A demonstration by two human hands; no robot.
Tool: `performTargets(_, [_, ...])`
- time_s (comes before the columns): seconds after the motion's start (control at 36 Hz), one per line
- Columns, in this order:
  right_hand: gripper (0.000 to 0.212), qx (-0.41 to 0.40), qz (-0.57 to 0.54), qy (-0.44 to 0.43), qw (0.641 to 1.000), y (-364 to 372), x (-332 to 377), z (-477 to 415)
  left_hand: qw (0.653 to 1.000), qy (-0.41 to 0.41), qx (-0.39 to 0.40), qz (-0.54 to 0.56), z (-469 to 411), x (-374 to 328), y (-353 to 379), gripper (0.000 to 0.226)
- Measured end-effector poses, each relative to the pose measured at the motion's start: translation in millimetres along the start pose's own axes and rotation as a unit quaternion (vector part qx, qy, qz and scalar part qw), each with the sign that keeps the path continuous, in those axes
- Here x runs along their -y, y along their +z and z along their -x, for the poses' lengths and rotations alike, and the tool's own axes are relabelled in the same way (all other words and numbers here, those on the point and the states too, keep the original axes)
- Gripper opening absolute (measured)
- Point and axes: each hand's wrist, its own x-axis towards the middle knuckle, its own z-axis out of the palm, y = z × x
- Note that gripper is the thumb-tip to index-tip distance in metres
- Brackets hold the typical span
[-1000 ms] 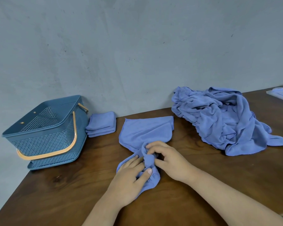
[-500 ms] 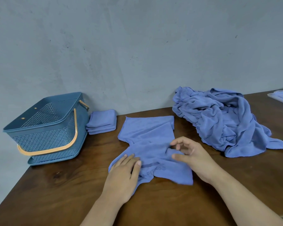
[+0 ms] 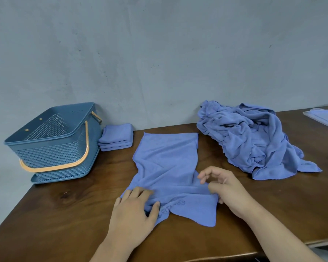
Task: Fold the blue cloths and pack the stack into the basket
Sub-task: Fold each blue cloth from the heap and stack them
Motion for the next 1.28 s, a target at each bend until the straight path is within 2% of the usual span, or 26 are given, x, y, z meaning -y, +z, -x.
performTargets(0.06, [0.041,0.020,-0.001,-0.004,1.000,-1,3,6,1.000,0.010,-0.010,-0.006,6,-1,-6,0.036])
performTargets(0.19, [0.054,0.043,-0.047,-0.024,0.998,-5,9,8,0.999,-0.030,-0.006,0.022,-8,-1,-38,0.035])
performTargets(0.31, [0.035,-0.024,0.001,-0.022,0.999,-8,9,-11,1.000,-0.011,-0.019,0.006,-34,10,-31,0.020])
performTargets(0.39, [0.033,-0.088,0.046,-0.012,0.995,-10,-1,-38,1.000,0.025,-0.007,-0.006,-58,24,-9,0.021])
performTargets(0.44, [0.035,-0.093,0.110,-0.010,0.990,-11,-12,-61,0.999,0.036,0.013,0.001,-75,29,0,0.021])
performTargets(0.53, [0.040,-0.049,0.250,-0.027,0.967,-12,-24,-97,0.998,0.040,0.049,0.018,-103,34,7,0.030])
performTargets(0.64, [0.057,-0.030,0.369,-0.029,0.928,-10,-26,-149,0.996,0.025,0.069,0.052,-150,40,14,0.064])
performTargets(0.75, [0.064,-0.022,0.452,0.010,0.891,-6,-27,-205,0.995,0.025,0.089,0.042,-205,36,20,0.060])
performTargets(0.92, [0.076,0.018,0.545,0.061,0.836,0,-41,-261,0.984,0.010,0.178,-0.024,-281,43,47,0.074])
performTargets(1.06, [0.101,0.049,0.542,0.061,0.837,-15,-53,-301,0.973,-0.034,0.223,-0.041,-318,48,71,0.086])
performTargets(1.28, [0.099,0.081,0.519,0.059,0.849,-39,-57,-339,0.970,-0.060,0.231,-0.037,-355,53,87,0.091])
